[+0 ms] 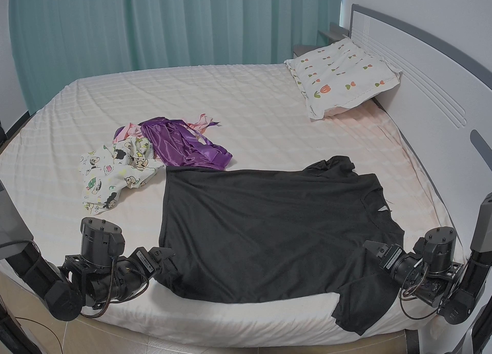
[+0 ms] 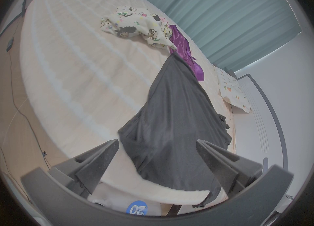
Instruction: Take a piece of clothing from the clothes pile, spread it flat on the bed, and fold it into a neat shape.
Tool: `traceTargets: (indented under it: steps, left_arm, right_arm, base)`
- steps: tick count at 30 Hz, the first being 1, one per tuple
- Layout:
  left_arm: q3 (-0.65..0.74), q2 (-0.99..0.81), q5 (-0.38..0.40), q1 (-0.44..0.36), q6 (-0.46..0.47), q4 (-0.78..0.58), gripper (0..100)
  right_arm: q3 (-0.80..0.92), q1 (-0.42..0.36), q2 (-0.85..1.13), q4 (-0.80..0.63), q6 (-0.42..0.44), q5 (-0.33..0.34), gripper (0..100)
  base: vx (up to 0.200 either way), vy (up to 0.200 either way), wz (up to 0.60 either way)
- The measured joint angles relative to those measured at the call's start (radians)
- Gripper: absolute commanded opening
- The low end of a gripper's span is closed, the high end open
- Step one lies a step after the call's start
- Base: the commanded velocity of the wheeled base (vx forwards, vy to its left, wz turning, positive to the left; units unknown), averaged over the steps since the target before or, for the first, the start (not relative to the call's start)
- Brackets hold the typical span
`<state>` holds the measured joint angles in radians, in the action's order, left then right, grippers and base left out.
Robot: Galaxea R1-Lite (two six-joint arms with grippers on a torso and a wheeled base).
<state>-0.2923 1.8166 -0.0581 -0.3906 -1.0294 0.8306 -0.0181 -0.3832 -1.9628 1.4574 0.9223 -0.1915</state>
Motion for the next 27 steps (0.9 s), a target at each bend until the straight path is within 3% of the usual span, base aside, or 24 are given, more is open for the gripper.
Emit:
traceTargets:
  steps: [7,19,27]
  left_arm:
    - [-0.009,0.007,-0.016,-0.033,0.009,0.001,100]
    - [-0.179,0.194,-0.083,-0.036,0.027,-0.006,100]
    - [-0.233,0.275,-0.129,-0.020,0.101,-0.039,100]
  right_arm:
    - [0.000,-0.002,0.006,-0.003,0.001,-0.002,100]
    - [0.000,-0.006,0.007,0.006,0.001,-0.002,100]
    - [0.000,-0.006,0.009,0.010,0.001,-0.002,100]
  base:
    - [0.000,0.000,0.00]
    - [0.000,0.000,0.00]
    - [0.000,0.000,0.00]
